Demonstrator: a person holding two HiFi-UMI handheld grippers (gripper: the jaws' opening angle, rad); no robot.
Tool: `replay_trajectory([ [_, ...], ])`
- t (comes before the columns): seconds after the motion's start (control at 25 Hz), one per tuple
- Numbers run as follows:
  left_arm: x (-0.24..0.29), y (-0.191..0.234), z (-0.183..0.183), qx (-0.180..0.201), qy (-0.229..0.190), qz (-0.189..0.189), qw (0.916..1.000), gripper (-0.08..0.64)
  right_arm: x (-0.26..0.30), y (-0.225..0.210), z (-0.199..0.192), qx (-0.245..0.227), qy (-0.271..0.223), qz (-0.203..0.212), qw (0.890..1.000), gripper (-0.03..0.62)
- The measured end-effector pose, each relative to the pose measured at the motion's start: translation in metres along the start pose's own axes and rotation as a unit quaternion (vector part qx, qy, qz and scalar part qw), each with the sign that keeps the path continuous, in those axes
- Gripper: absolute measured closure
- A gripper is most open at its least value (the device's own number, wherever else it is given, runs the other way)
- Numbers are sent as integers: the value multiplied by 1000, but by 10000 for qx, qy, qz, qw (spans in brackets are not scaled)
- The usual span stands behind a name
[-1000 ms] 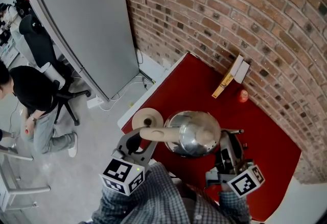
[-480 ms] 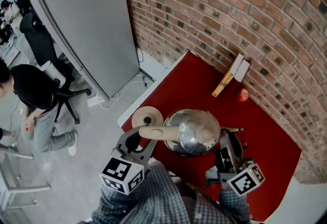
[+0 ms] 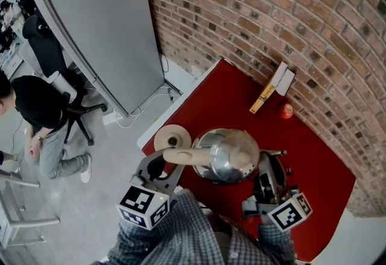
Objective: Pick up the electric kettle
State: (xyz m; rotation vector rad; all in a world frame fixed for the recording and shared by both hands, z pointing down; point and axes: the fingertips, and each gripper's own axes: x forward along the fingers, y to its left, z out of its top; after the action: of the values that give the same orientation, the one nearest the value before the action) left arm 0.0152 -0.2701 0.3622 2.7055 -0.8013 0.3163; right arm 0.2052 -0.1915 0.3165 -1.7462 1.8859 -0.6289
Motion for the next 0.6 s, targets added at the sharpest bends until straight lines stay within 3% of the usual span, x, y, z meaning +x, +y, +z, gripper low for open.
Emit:
replay_trajectory([
  [0.6, 3, -2, -1, -21, 61, 25, 10000, 433, -1, -5, 1, 15, 7, -21, 10000, 472],
])
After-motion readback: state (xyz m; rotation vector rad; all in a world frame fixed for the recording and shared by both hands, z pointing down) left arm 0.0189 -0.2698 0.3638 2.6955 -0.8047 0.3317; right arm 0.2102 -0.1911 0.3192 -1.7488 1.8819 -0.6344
